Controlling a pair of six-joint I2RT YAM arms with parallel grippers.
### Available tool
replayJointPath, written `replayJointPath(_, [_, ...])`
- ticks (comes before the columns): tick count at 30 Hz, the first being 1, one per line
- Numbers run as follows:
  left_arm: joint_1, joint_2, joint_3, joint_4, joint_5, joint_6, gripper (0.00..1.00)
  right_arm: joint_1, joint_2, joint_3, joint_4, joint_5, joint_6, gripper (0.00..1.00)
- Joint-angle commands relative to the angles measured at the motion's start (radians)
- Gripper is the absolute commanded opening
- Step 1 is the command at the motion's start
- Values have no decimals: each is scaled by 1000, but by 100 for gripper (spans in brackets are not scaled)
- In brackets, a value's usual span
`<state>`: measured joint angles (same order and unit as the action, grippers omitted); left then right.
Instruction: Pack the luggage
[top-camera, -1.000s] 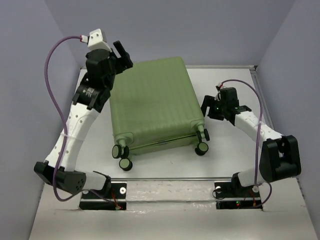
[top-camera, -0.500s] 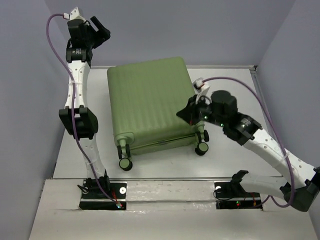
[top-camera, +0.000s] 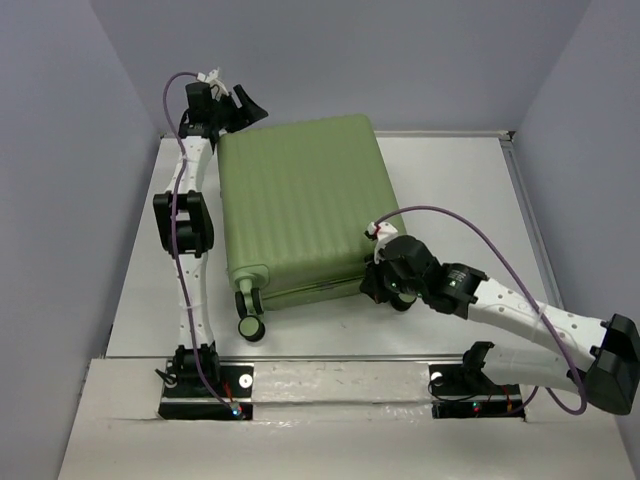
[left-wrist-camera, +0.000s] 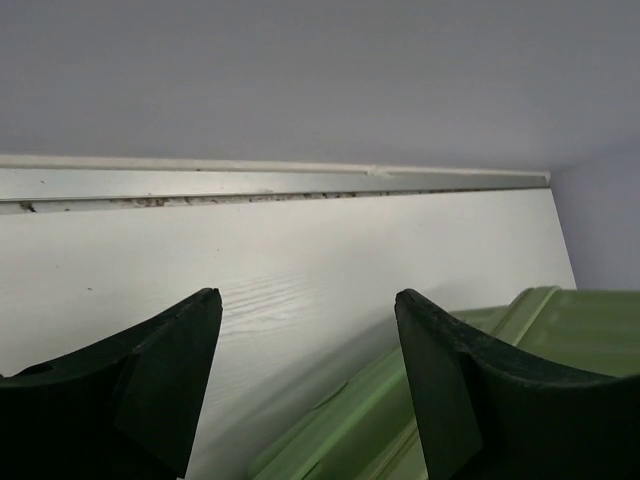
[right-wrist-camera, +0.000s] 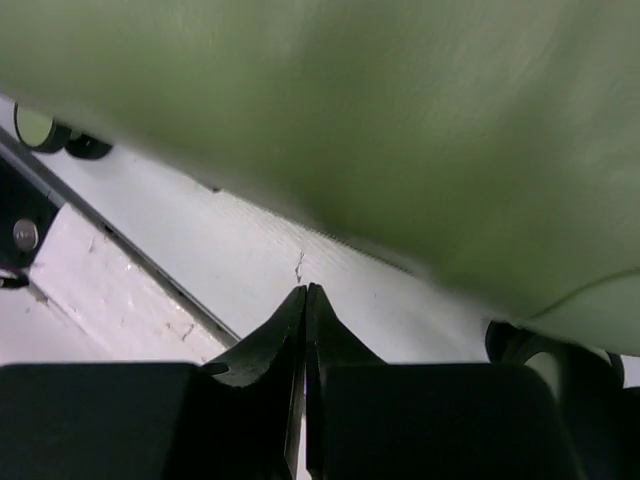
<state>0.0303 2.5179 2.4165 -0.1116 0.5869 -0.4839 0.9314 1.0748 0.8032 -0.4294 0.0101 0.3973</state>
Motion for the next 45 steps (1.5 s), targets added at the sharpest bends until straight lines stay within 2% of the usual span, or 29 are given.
replayJointPath(1, [-39,-56,-26,87,137,86,81,6,11,-15,170,223,49,7])
replayJointPath(4, [-69,-161,-241,176,103,82,81,6,53,-12,236,376,55,7])
replayJointPath(5, [-69,-197,-325,278,90,67,81,6,74,-7,251,420,52,7])
replayJointPath(6, [-69,-238,-482,330,80,50,80,6,83,-3,268,429,45,7])
replayJointPath(9, [-72,-385,-687,464,36,-25,78,-41,108,-2,382,410,22,7])
replayJointPath(11, [-90,-484,-853,483,-42,-47,77,-123,134,1,460,367,21,7])
replayJointPath(15, [-124,-649,-1091,494,-168,-65,76,-258,178,37,560,178,12,7])
replayJointPath(16, [-128,-716,-1181,492,-185,-67,76,-302,215,80,578,144,5,7])
replayJointPath(18, [-133,-787,-1269,471,-243,-79,76,-338,260,138,587,55,-14,7])
replayJointPath(20, [-132,-893,-1384,429,-281,-82,74,-397,350,249,593,-33,-18,7])
replayJointPath(21, [-136,-933,-1421,403,-304,-85,74,-414,385,293,593,-141,-8,7])
replayJointPath(22, [-141,-1018,-1504,397,-317,-94,73,-440,468,388,592,-183,-2,7])
replayJointPath(23, [-145,-1063,-1549,388,-332,-99,73,-440,468,440,583,-220,5,7])
replayJointPath(25, [-165,-1158,-1623,353,-364,-93,73,-453,606,558,552,-335,18,7])
replayJointPath(26, [-199,-1256,-1687,330,-387,-90,72,-453,654,688,499,-360,18,7])
replayJointPath(27, [-223,-1304,-1715,298,-412,-82,72,-453,745,755,468,-411,29,7])
replayJointPath(29, [-303,-1428,-1784,248,-444,-88,72,-453,818,912,376,-458,47,7])
replayJointPath(32, [-384,-1570,-1870,204,-475,-126,71,-453,895,997,351,-527,98,9])
replayJointPath(35, [-553,-1677,-1915,190,-542,-191,71,-453,986,1143,257,-590,109,17])
replayJointPath(37, [-613,-1708,-1918,193,-616,-225,70,-453,1040,1274,177,-654,103,23])
replayJointPath(39, [-699,-1708,-1892,208,-654,-246,70,-453,1083,1332,132,-653,87,37])
replayJointPath(40, [-728,-1700,-1877,208,-673,-245,70,-453,1082,1332,126,-644,78,51])
replayJointPath(43, [-811,-1702,-1794,173,-760,-211,71,-453,1053,1340,77,-607,22,75])
replayJointPath(44, [-816,-1720,-1745,144,-804,-188,71,-453,1032,1349,43,-573,-10,80])
replayJointPath(45, [-816,-1720,-1716,132,-831,-188,72,-453,1019,1349,28,-559,-24,81])
